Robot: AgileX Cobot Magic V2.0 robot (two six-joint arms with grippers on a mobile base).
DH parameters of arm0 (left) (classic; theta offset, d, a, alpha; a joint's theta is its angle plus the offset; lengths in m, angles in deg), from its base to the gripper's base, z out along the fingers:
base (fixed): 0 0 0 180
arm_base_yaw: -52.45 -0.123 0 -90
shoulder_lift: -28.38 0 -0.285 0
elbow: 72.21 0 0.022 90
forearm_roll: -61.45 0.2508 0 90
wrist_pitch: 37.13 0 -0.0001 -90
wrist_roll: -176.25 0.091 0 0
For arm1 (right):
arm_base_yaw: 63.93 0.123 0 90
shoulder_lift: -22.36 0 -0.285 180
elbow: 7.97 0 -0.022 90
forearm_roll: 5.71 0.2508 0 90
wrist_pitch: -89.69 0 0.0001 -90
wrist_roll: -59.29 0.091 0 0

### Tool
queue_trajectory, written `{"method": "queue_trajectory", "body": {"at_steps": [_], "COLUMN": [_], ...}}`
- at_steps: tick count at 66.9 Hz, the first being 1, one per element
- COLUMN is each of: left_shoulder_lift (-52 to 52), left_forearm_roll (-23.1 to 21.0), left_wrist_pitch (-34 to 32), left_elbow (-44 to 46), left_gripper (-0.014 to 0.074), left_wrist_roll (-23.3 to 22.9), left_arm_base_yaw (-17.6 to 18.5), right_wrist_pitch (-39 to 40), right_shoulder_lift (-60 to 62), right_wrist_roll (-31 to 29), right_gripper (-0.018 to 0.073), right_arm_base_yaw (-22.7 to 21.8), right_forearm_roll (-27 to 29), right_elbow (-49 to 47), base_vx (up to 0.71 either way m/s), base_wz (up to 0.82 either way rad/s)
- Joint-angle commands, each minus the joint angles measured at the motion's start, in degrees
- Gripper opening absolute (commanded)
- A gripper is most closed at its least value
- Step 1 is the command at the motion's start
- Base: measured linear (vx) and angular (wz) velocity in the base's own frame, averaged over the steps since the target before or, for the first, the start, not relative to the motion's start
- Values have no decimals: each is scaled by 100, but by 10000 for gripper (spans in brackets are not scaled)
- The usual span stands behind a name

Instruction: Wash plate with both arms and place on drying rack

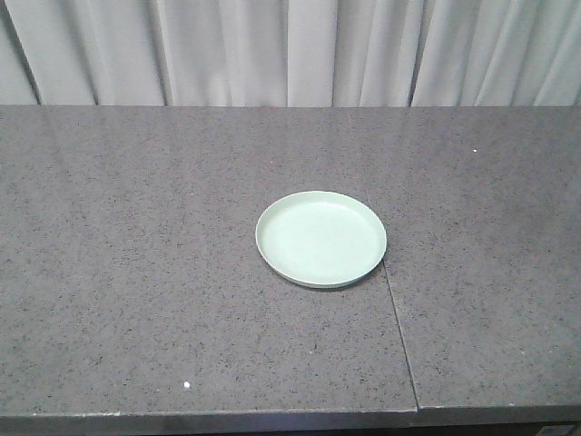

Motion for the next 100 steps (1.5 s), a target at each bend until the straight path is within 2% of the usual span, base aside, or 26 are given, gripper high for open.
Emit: {"method": "queue_trajectory", "body": {"at_steps": [1, 14, 20, 24, 40, 45, 50, 60, 72, 87, 100], "left_shoulder_lift": [81, 81, 81, 81, 81, 81, 81, 81, 81, 81, 81], "left_forearm_roll": [-6, -6, -6, -6, -6, -6, -6, -6, -6, -6, -6], "left_wrist_pitch": [-432, -432, -432, -432, -432, -432, -432, -432, -432, -432, -432], "left_elbow": [157, 157, 157, 157, 157, 157, 157, 157, 157, 157, 157], "left_gripper": [-6, -6, -6, -6, -6, -6, -6, -6, -6, -6, -6], "left_wrist_roll": [7, 7, 7, 7, 7, 7, 7, 7, 7, 7, 7], "left_arm_base_yaw": [16, 16, 16, 16, 16, 16, 16, 16, 16, 16, 16], "right_wrist_pitch": [-4, -649, -917, -1019, -1196, -1247, -1294, -1340, -1519, -1591, -1650], "right_shoulder_lift": [-452, -1302, -1690, -1878, -2521, -2673, -2817, -3153, -3657, -4286, -4882], "right_wrist_roll": [-81, -444, -682, -875, -1658, -1773, -1835, -1513, -1454, -1170, -697], "right_gripper": [88, 372, 465, 494, 498, 498, 498, 498, 487, 466, 466], "right_arm_base_yaw": [16, 16, 16, 21, 21, 50, 283, 816, 1229, 1514, 1562], "right_forearm_roll": [44, 360, 576, 749, 1585, 1661, 1529, 952, 896, 859, 860], "right_elbow": [-448, -997, -1271, -1391, -1685, -1770, -1884, -2209, -2605, -3103, -3562], "base_vx": [0, 0, 0, 0, 0, 0, 0, 0, 0, 0, 0], "base_wz": [0, 0, 0, 0, 0, 0, 0, 0, 0, 0, 0]}}
